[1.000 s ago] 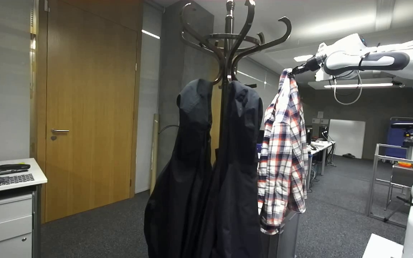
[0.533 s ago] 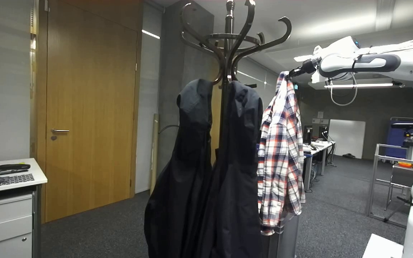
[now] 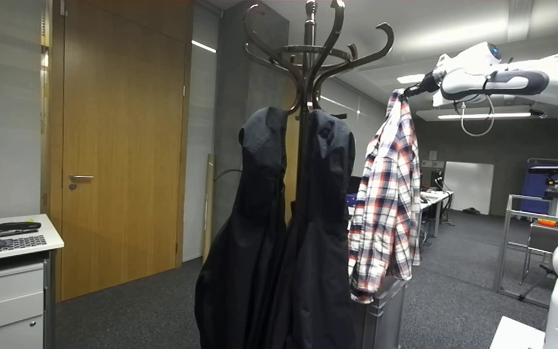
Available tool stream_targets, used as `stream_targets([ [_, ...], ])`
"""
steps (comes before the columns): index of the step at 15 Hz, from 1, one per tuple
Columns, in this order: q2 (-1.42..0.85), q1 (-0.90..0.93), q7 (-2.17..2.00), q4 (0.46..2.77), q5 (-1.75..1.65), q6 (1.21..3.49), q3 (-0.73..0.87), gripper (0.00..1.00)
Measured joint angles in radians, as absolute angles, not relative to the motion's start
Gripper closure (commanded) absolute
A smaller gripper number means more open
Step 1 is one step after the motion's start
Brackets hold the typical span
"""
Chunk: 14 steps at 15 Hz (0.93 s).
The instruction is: Put the shirt inside the grey object
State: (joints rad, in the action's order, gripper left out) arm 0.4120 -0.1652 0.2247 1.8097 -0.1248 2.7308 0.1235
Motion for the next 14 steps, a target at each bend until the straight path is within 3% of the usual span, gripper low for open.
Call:
stream_targets([
  [8, 0.459, -0.199, 0.225, 1.784, -0.148, 2.661, 0.146, 0.93],
  [9, 0.458, -0.195, 0.225, 1.784, -0.147, 2.648, 0.146, 0.70],
  [14, 0.455, -0.155, 0.225, 1.785, -0.141, 2.614, 0.146, 0.70],
])
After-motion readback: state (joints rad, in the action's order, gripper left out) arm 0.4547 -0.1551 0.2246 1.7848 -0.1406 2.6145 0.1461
